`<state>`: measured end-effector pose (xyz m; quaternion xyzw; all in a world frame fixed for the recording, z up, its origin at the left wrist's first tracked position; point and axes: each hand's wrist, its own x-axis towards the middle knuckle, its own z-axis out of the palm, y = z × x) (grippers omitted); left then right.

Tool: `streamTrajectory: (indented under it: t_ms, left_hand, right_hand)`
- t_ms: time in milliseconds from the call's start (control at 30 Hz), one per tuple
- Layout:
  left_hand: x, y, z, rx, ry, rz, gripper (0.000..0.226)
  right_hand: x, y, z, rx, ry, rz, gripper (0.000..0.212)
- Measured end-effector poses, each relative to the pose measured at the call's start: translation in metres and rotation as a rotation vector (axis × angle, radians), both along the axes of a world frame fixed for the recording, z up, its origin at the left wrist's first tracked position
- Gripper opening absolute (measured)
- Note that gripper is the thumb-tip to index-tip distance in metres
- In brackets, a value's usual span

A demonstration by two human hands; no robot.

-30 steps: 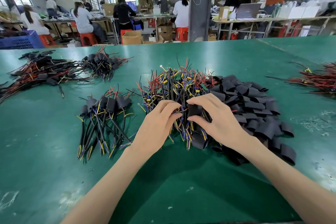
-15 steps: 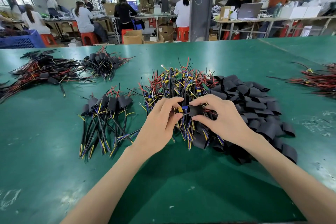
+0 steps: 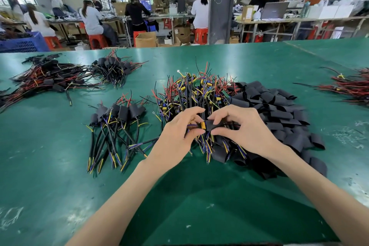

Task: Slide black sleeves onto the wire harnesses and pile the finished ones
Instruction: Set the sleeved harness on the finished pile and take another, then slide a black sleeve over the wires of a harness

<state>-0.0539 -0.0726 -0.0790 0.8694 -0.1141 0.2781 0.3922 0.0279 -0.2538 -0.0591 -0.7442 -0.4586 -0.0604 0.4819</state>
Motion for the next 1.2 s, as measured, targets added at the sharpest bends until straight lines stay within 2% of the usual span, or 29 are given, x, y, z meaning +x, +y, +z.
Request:
streamTrajectory:
  t_ms: [100, 167, 300, 433, 600, 767, 1033, 1100, 1200]
  left_hand:
    - [0.001, -0.001, 0.0, -0.015, -0.018, 0.002, 0.049]
    - [0.001, -0.001, 0.001, -0.073, -0.057, 0.015, 0.055]
    - [0.002, -0.001, 0.003, -0.201, -0.086, 0.04, 0.063]
    - [0.002, -0.001, 0.003, -0.276, -0.025, -0.017, 0.059]
    - [0.004, 0.004, 0.006, -0.388, 0.049, -0.079, 0.051]
    - [0.005, 0.004, 0.004, -0.404, 0.067, -0.007, 0.051]
    - [0.003, 0.001, 0.005, -0.372, 0.023, 0.028, 0.051]
    - [0.001, 0.003, 0.009, -0.358, -0.018, 0.061, 0.05]
    - [-0.002, 0.017, 0.019, -0.38, -0.179, 0.168, 0.044]
  right_hand:
    - [-0.002, 0.003, -0.001, -0.014, -0.187, -0.024, 0.017]
    - [-0.002, 0.003, -0.001, 0.004, -0.24, -0.03, 0.015]
    - [-0.002, 0.005, -0.003, 0.027, -0.255, -0.038, 0.013]
    - [-0.002, 0.007, -0.007, 0.023, -0.204, -0.004, 0.012]
    - [-0.002, 0.007, -0.007, 0.045, -0.246, -0.046, 0.012]
    - [-0.006, 0.012, -0.012, 0.027, -0.324, -0.06, 0.013]
    - [-0.006, 0.013, -0.012, 0.025, -0.335, -0.048, 0.011]
    - [-0.007, 0.013, -0.011, 0.029, -0.372, -0.082, 0.013]
    - [-0.002, 0.007, -0.004, 0.1, -0.431, -0.224, 0.019]
